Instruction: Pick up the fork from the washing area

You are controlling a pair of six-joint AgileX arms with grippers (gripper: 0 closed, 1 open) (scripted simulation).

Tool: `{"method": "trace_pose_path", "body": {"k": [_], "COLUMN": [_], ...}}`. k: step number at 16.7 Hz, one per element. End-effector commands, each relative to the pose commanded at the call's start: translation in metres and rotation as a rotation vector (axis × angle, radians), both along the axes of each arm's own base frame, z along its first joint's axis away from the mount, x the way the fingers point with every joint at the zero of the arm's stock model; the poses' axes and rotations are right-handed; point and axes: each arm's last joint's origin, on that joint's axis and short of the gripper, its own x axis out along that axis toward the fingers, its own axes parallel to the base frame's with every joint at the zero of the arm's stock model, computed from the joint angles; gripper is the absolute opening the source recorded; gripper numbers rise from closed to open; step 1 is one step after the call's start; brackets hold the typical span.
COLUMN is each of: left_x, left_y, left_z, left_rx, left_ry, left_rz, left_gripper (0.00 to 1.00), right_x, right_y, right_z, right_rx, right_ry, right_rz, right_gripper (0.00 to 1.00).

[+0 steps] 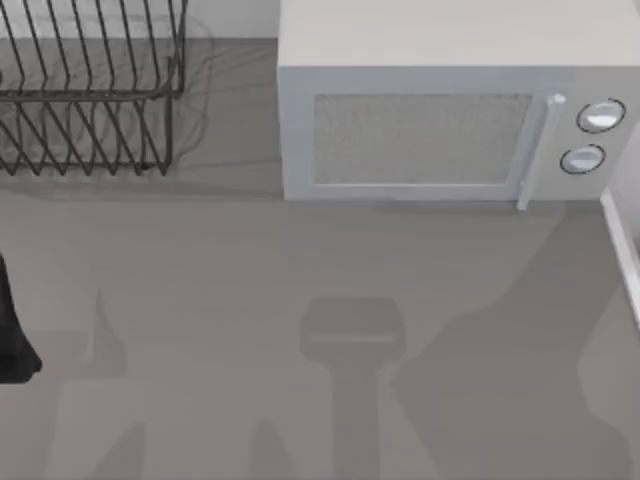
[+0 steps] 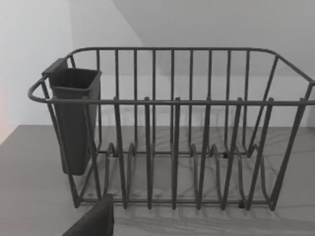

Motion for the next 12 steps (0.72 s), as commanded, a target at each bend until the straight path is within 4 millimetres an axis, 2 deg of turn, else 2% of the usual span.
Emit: {"method": "trace_pose_path", "body": {"k": [4, 5, 8, 10, 12], "left_x": [0.0, 0.0, 0.0, 0.0, 0.0], "left_y": [0.0, 0.0, 0.0, 0.0, 0.0], "left_z": [0.0, 0.0, 0.0, 0.0, 0.0], "left_rx": [0.0, 0.0, 0.0, 0.0, 0.0], "left_ry": [0.0, 0.0, 0.0, 0.0, 0.0], "left_rz": [0.0, 0.0, 0.0, 0.0, 0.0], "left_gripper": [1.0, 1.0, 1.0, 1.0, 1.0], "right_x": [0.0, 0.005, 0.008, 0.012, 0.013], "right_y": [0.0, 0.001, 0.0, -0.002, -0.002], "right_z": [0.0, 0.023, 0.034, 0.057, 0.088], "right_rx": [0.0, -0.001, -0.001, -0.002, 0.001], "right_ry": [0.0, -0.044, -0.048, -0.051, -0.038], "right_rz": [0.0, -0.006, -0.006, -0.006, -0.006], "right_gripper": [0.0, 0.0, 0.0, 0.0, 0.0]}}
